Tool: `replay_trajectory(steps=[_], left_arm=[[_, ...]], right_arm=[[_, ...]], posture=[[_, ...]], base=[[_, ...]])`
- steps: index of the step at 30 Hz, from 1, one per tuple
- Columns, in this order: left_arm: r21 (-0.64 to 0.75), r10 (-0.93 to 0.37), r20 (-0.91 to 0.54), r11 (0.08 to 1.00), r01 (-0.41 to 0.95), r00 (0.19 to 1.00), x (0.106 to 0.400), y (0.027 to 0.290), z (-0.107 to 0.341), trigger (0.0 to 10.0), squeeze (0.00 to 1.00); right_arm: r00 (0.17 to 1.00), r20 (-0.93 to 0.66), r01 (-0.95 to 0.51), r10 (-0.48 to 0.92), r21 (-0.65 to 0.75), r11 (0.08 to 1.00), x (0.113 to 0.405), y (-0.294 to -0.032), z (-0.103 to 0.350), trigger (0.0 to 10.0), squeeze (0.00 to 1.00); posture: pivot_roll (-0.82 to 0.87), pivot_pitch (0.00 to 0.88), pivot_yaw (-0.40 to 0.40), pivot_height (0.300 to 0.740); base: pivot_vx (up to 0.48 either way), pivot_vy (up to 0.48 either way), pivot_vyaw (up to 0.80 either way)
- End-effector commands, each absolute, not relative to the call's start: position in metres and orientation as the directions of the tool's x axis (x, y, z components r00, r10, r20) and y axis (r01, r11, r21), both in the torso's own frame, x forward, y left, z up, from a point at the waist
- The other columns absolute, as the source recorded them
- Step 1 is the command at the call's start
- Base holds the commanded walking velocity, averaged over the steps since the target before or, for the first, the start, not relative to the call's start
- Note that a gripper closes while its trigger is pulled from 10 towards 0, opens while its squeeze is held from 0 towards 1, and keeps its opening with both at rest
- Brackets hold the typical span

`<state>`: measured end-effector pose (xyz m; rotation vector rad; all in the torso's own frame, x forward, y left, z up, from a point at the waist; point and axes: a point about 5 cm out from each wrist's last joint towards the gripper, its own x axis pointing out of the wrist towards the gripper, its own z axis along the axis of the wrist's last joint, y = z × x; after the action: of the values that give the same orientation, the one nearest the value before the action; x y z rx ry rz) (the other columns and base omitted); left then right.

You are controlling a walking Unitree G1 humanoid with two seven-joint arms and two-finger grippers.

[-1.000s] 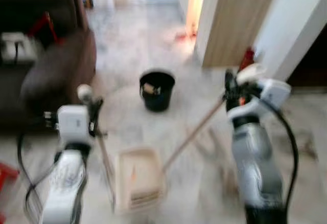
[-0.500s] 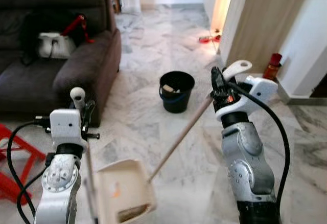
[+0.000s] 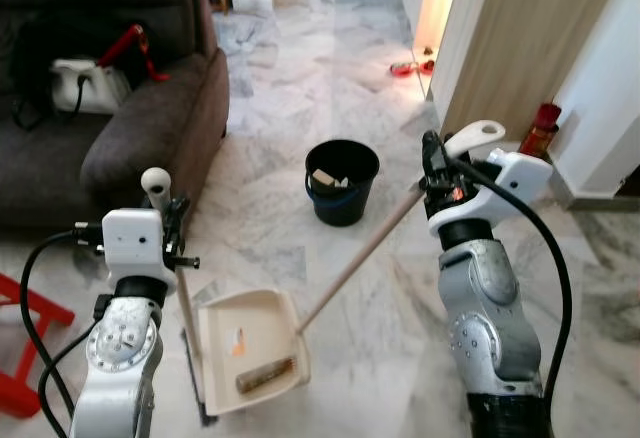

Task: Sweep floor

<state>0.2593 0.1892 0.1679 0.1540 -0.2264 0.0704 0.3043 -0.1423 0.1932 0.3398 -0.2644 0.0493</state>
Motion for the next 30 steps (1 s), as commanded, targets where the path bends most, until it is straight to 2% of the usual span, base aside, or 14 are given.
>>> replay_trajectory(steps=[1,10,19,30], left_arm=[[0.141,0.058,0.279,0.985,-0.100,0.958,0.258,0.193,0.179,10.0,0.00],[0.142,0.063,0.279,0.984,-0.105,0.958,0.257,0.193,0.179,10.0,0.00],[0.143,0.069,0.278,0.983,-0.112,0.958,0.256,0.194,0.178,10.0,0.00],[0.146,0.061,0.283,0.984,-0.106,0.957,0.256,0.192,0.177,10.0,0.00]], right_arm=[[0.944,0.330,-0.140,0.027,0.323,0.936,0.304,-0.134,0.209,10.0,0.00],[0.944,0.330,-0.146,0.028,0.340,0.929,0.304,-0.132,0.210,10.0,0.00],[0.946,0.323,-0.132,-0.014,0.427,0.895,0.305,-0.129,0.214,10.0,0.00],[0.940,0.341,-0.137,-0.015,0.418,0.898,0.307,-0.130,0.220,10.0,0.00]], posture=[[0.05,0.060,0.022,0.740],[0.05,0.060,0.021,0.740],[0.05,0.049,0.021,0.740],[0.04,0.015,0.018,0.740]], base=[[0.322,0.000,0.00],[0.326,0.000,0.00],[0.327,0.000,0.00],[0.339,0.000,0.00]])
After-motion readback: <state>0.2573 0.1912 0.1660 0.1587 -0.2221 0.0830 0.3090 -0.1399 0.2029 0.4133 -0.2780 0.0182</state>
